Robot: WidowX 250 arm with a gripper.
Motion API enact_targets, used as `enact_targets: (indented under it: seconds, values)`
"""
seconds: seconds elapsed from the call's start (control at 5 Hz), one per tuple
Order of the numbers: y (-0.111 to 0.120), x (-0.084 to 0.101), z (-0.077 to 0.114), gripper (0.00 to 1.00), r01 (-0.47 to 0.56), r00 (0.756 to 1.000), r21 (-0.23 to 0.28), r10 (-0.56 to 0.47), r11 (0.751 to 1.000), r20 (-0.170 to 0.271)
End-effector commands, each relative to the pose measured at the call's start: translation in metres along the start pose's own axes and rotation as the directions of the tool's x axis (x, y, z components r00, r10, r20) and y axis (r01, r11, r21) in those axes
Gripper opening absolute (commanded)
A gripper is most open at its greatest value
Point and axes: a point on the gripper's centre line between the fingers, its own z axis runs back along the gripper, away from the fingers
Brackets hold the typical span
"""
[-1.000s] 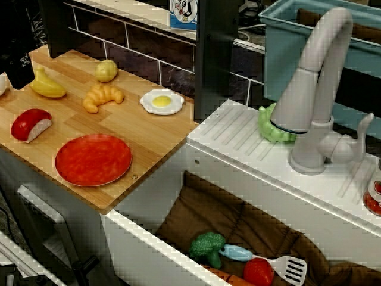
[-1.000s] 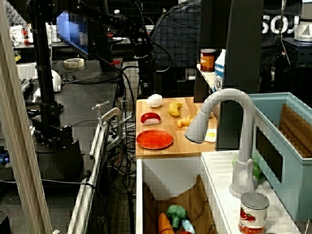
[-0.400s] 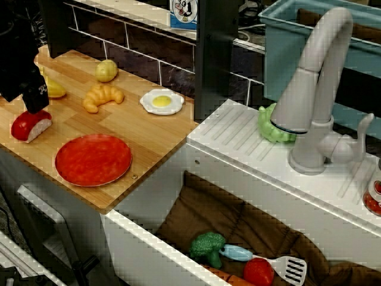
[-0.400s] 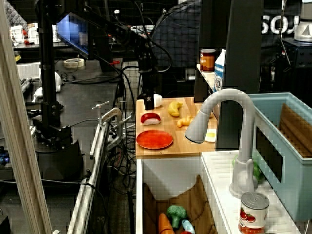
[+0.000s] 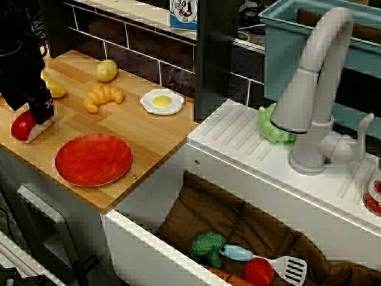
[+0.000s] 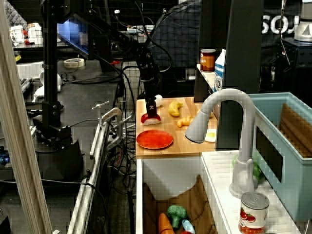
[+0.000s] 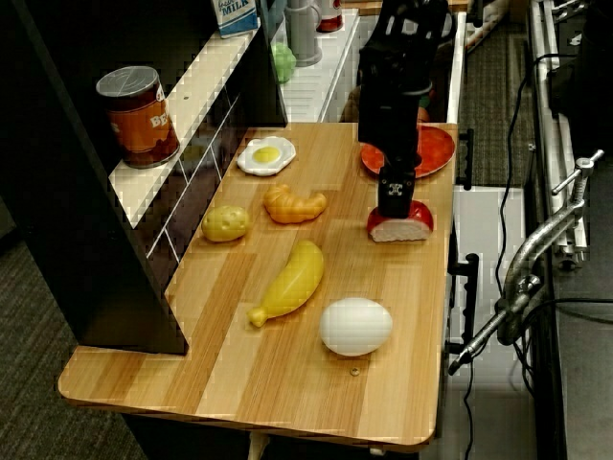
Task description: Put sushi on plate
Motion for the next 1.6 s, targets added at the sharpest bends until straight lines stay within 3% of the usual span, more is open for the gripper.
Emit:
enact_targets:
  seconds: [0.0,0.2,0.4,0.8,1.0,1.2,1.4]
  values:
    - [0.027,0.015,-0.012,1.0,0.022,1.0,0.05,-0.021,0.998,-0.023]
    - [0.03,0.013,-0.016,1.0,0.021,0.999,0.061,-0.019,0.998,-0.033]
    - [0.03,0.01,-0.016,0.0,0.011,0.999,0.06,-0.008,0.998,-0.037]
    - [0.029,0.012,-0.016,0.0,-0.026,0.998,0.037,0.028,0.999,-0.057]
    - [0.015,0.021,0.011,0.0,-0.039,0.997,0.0,0.039,0.999,-0.061]
    - [-0.009,0.026,0.065,0.0,-0.022,0.998,-0.107,0.015,0.994,-0.067]
    - [-0.022,0.016,0.111,0.0,0.008,0.997,-0.18,-0.022,0.984,-0.071]
